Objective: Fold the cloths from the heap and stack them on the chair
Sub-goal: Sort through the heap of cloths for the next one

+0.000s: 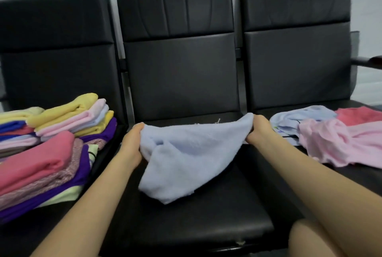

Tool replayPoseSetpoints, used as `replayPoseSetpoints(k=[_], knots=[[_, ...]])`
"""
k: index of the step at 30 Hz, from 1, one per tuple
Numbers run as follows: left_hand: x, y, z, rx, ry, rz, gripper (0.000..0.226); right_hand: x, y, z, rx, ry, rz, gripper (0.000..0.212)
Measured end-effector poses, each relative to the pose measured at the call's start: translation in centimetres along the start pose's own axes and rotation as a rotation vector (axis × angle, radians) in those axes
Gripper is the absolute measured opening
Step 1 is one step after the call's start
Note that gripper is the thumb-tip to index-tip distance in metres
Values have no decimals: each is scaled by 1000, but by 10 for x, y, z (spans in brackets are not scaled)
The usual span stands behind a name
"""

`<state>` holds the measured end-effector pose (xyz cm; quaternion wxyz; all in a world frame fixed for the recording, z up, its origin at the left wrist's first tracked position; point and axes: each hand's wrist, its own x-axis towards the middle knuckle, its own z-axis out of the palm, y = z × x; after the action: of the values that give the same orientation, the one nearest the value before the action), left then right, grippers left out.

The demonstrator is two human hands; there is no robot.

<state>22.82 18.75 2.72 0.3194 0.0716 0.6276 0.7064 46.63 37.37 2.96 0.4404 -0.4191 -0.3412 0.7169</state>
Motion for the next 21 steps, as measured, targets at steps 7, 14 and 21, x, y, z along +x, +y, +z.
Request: replayPoseSetpoints(k=[7, 14, 21], knots=[[24, -36, -35, 556, 5, 68, 42, -16, 32, -23, -596, -119, 21, 25], [8, -34, -44, 883, -60, 88, 75, -57, 28, -31, -1510, -205, -27, 49], [-19, -29, -69, 987, -306, 100, 40, -75, 58, -12, -1525, -400, -152, 50]])
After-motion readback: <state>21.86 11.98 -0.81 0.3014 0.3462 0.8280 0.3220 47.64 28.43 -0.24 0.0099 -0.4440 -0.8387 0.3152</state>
